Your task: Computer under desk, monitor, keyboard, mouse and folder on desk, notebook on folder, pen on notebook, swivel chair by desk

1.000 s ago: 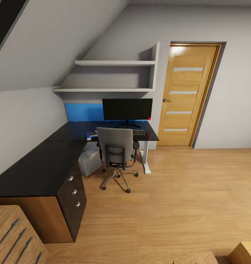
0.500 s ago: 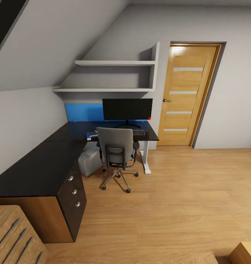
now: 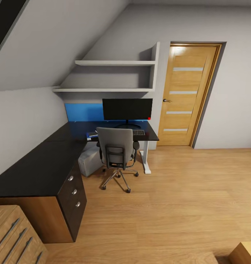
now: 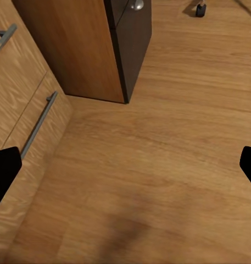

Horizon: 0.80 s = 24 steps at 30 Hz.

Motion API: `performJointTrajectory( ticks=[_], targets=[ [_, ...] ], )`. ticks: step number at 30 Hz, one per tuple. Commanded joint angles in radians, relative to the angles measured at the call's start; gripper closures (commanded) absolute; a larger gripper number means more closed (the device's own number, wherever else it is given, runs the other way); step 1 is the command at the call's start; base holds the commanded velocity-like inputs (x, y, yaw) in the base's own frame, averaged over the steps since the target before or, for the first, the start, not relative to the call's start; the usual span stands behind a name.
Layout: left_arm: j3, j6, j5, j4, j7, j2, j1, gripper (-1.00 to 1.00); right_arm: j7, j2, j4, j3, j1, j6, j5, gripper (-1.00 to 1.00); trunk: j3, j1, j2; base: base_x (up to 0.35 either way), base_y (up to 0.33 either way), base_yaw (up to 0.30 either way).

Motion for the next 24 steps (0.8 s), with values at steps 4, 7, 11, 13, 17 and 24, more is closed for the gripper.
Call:
performJointTrajectory(
  ticks=[4,7,11,13,17,24],
  targets=[
    [-0.008,-0.002,0.005,0.0,0.006,0.001,-0.001,-1.0,-0.009,0.0,0.001,0.008,-0.001,0.0,0.002,-1.0,-0.001,0.0,-0.001,0.0,0.0,0.0],
    [-0.008,-0.002,0.004,0.0,0.006,0.0,-0.001,-1.0,-0.009,0.0,0.001,0.008,-0.001,0.0,0.002,-1.0,-0.001,0.0,-0.001,0.0,0.0,0.0],
    [-0.008,-0.002,0.005,0.0,0.007,0.001,-0.001,-1.0,-0.009,0.0,0.001,0.008,-0.001,0.0,0.002,-1.0,-0.001,0.0,-0.001,0.0,0.0,0.0],
    [-0.008,-0.002,0.005,0.0,0.007,0.001,-0.001,-1.0,-0.009,0.0,0.001,0.008,-0.001,0.0,0.002,-1.0,-0.001,0.0,-0.001,0.0,0.0,0.0],
    [-0.007,-0.002,0.005,0.0,0.007,0.001,-0.001,-1.0,-0.009,0.0,0.001,0.008,-0.001,0.0,0.002,-1.0,-0.001,0.0,-0.001,0.0,0.0,0.0],
    [-0.007,-0.002,0.005,0.0,0.007,0.001,-0.001,-1.0,-0.009,0.0,0.001,0.008,-0.001,0.0,0.002,-1.0,-0.001,0.0,-0.001,0.0,0.0,0.0]
  ],
)
